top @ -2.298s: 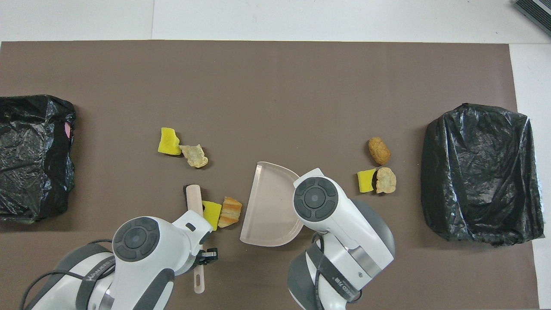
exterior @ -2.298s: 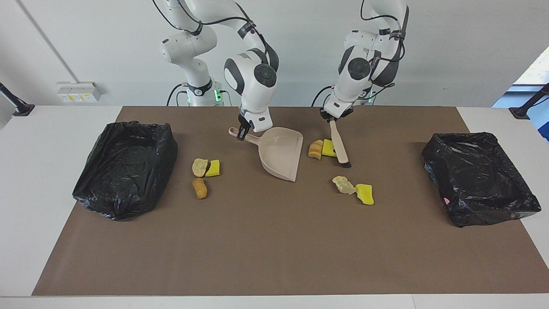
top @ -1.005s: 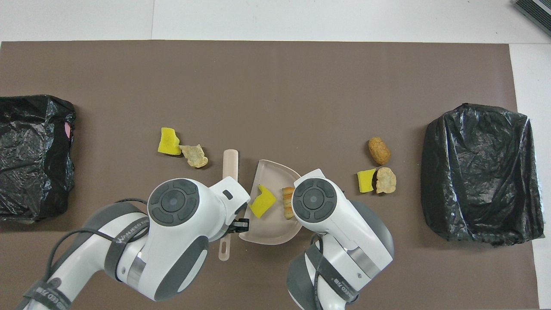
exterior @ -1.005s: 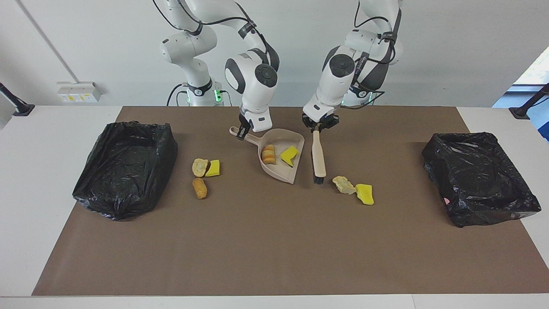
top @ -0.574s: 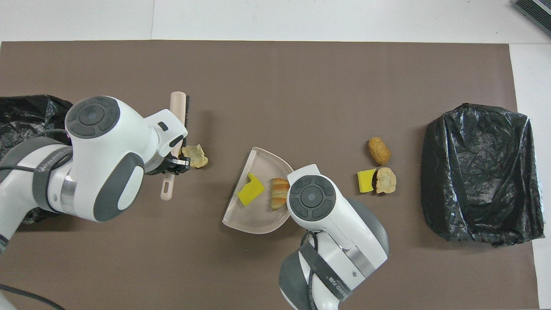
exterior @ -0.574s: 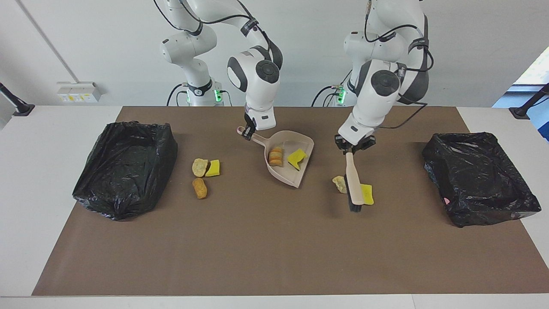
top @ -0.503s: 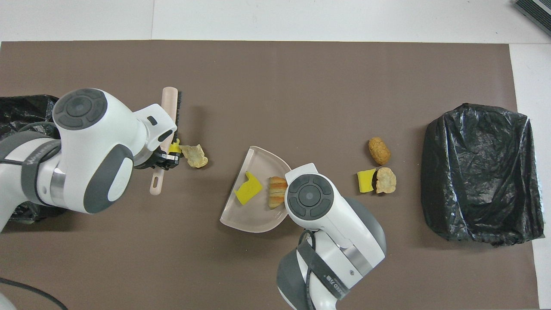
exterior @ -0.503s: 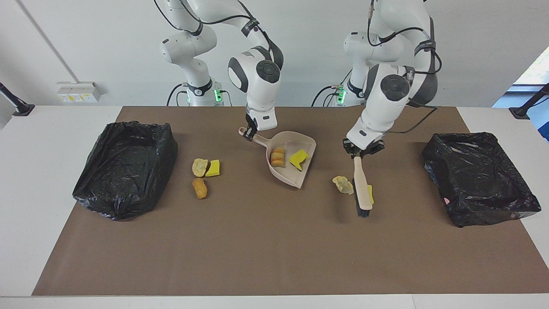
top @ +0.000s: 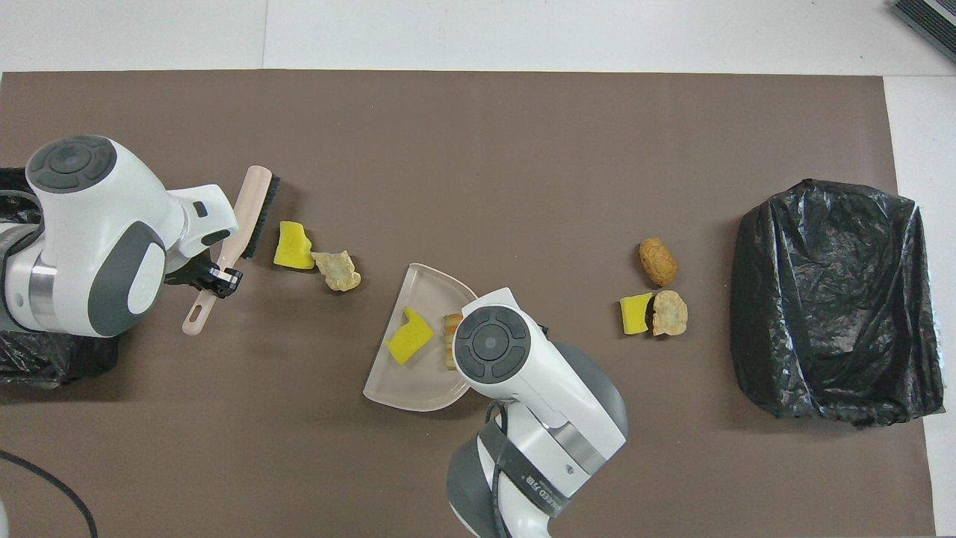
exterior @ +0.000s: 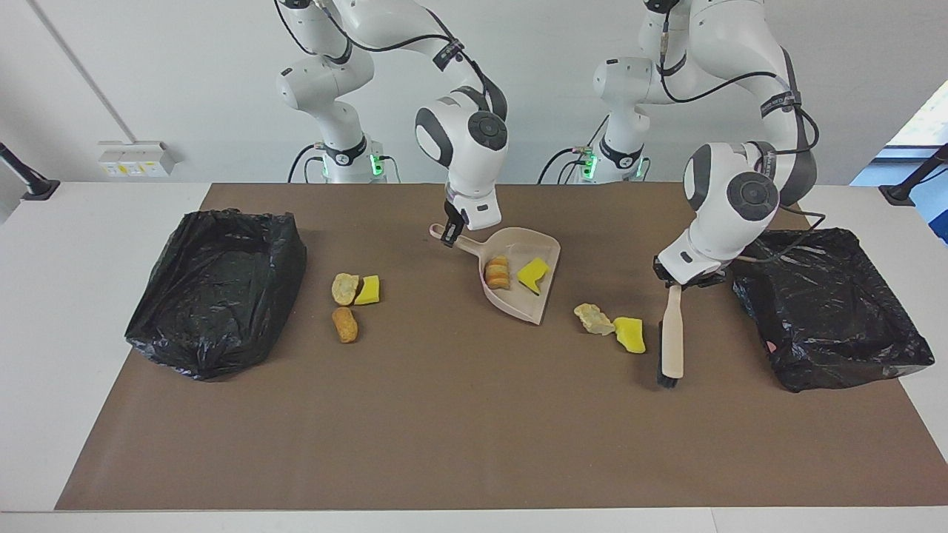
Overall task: Sweep and dump trash in bin
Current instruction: 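Move the brush with the left gripper behind the far sponge and bread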
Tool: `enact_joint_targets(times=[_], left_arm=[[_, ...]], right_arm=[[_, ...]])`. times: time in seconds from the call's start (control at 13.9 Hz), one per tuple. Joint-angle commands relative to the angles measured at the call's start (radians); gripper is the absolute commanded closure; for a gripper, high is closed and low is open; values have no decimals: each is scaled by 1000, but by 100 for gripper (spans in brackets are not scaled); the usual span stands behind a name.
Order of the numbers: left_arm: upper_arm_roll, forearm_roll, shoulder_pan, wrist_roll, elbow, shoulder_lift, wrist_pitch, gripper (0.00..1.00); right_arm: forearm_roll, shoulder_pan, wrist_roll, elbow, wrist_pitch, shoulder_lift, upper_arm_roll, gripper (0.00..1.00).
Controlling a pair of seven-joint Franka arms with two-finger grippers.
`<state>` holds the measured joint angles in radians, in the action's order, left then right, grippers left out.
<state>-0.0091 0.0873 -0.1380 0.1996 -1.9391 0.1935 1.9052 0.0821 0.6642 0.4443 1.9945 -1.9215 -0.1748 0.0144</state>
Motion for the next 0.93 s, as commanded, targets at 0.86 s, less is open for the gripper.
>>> enact_joint_targets(times=[0.86], left_arm=[[-22, -254, -257, 113, -257, -173, -52, 100]], right_arm=[[48, 8, -96, 10, 76, 14, 2, 100]])
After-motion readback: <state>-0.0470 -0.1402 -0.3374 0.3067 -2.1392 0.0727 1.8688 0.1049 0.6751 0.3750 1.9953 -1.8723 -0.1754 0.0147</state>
